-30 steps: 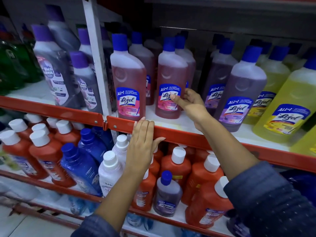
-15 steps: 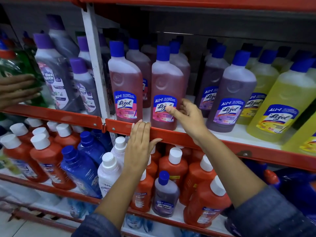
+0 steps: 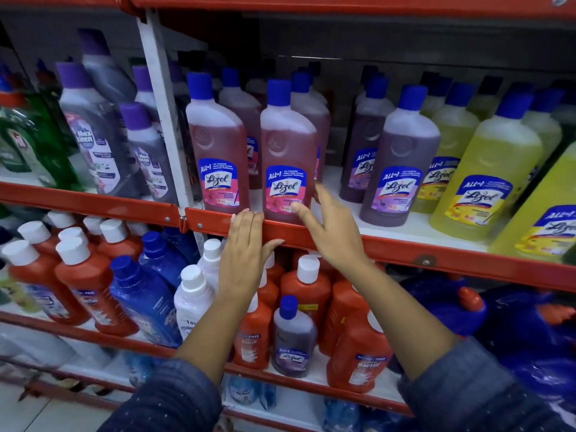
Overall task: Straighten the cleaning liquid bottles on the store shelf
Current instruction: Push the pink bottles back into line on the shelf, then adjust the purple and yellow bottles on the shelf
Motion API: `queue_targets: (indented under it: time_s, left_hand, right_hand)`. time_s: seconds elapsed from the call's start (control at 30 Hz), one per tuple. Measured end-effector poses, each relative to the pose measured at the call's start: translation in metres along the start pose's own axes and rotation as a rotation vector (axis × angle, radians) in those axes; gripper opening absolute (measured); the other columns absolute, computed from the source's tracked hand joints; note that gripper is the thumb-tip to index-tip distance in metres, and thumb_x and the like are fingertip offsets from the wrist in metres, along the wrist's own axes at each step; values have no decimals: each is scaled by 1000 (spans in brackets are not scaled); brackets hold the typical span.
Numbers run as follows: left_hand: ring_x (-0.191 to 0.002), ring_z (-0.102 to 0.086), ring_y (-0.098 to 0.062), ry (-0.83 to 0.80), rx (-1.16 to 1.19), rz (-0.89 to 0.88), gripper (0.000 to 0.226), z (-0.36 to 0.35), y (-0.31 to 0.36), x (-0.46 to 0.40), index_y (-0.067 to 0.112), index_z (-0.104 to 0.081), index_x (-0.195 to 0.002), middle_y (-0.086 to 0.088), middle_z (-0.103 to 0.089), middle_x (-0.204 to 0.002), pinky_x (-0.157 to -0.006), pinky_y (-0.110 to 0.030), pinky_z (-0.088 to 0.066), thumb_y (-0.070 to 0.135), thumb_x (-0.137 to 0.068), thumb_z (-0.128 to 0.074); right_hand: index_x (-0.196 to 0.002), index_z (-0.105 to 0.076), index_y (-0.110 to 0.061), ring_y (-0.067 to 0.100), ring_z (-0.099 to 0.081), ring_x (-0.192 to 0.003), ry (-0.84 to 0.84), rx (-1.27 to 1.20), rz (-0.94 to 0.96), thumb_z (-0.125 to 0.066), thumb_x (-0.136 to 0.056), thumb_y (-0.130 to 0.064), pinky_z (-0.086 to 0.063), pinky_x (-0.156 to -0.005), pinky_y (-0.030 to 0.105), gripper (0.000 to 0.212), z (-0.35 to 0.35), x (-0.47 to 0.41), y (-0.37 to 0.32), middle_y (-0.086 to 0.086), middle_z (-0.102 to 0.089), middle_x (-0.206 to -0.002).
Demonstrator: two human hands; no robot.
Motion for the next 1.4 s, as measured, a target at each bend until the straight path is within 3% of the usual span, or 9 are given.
queue_targets:
  time_s: [0.07, 0.17, 0.3, 0.4, 0.53, 0.7, 0.8, 1.07, 1.4]
  left_hand:
    - [-122, -46, -32, -5, 11, 11, 62, 1, 0, 0, -1, -50, -123, -22, -60, -118, -99, -50, -48, 53, -97, -35]
    - [-123, -41, -31, -13, 16, 17, 63, 2, 1, 0, -2, -50, -123, -25, -59, -119, -99, -51, -48, 53, -97, -34]
    - [-123, -43, -34, -25, 13, 22, 62, 1, 0, -1, -3, -50, -124, -25, -58, -120, -100, -53, -47, 52, -96, -37]
    - [-123, -42, -34, -21, 9, 22, 62, 1, 1, 0, -2, -49, -124, -26, -58, -120, -102, -52, -45, 52, -96, -37]
    - [-123, -44, -36, -29, 3, 36, 63, 1, 0, 0, -3, -49, -124, -26, -58, -121, -102, -52, -45, 52, -96, -36]
    - [-122, -44, -35, -33, -14, 39, 63, 2, 1, -2, -2, -49, -123, -26, -58, -119, -100, -49, -45, 53, -96, -34]
    - [-121, -42, -34, -38, -22, 48, 64, 3, 2, -2, -2, -50, -123, -26, -58, -119, -98, -50, -47, 54, -96, -33]
    - [-122, -41, -33, -32, -24, 36, 61, 4, 4, -1, -1, -49, -123, -26, -57, -119, -98, -52, -47, 52, -96, -35]
    - [-121, -45, -38, -89, -12, 63, 64, 3, 3, -1, -3, -48, -124, -29, -56, -121, -100, -54, -45, 53, -96, -34]
  right_hand:
    - [-146, -34, -16, 21, -48, -133, 13, 172, 55, -45, -93, -56, -44, -106, 38, 67, 8, 19, 3, 6, -50, -147]
    - [-143, -38, -6, 30, -46, -135, 114, 404, 105, -40, -94, -55, -36, -112, 42, 69, 31, 44, 19, 15, -51, -144]
    - [-143, -38, -5, 33, -43, -138, 156, 532, 16, -33, -93, -59, -34, -113, 44, 74, 62, 57, 54, 18, -50, -145]
    - [-139, -42, -5, 34, -47, -131, 232, 425, -59, -39, -93, -57, -39, -107, 43, 71, 92, 53, 71, 18, -53, -140]
    - [-121, -53, -9, 31, -59, -106, 308, 230, -179, -52, -91, -54, -42, -77, 33, 54, 122, 31, 85, 15, -65, -117]
    - [-109, -60, -13, 20, -68, -94, 238, -220, -339, -71, -81, -44, -57, -82, 38, 43, 124, -5, 108, 9, -72, -110]
    - [-117, -57, -12, 14, -66, -96, 170, -431, -379, -75, -81, -29, -54, -76, 23, 44, 119, -11, 114, 9, -69, -117]
    - [-126, -54, -8, 4, -65, -96, 77, -447, -324, -73, -82, -18, -53, -67, 7, 49, 118, -7, 114, 7, -67, -117]
    - [-125, -55, -11, 12, -66, -108, 75, -453, -262, -74, -82, -21, -56, -86, 19, 48, 114, 21, 96, 6, -70, -119]
Point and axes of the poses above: each hand's wrist, its own x-axis away from the middle knuckle, its own z-axis out of the back of the hand, y = z × x, the point moved 8 cm from there along -x, towards the middle knuckle
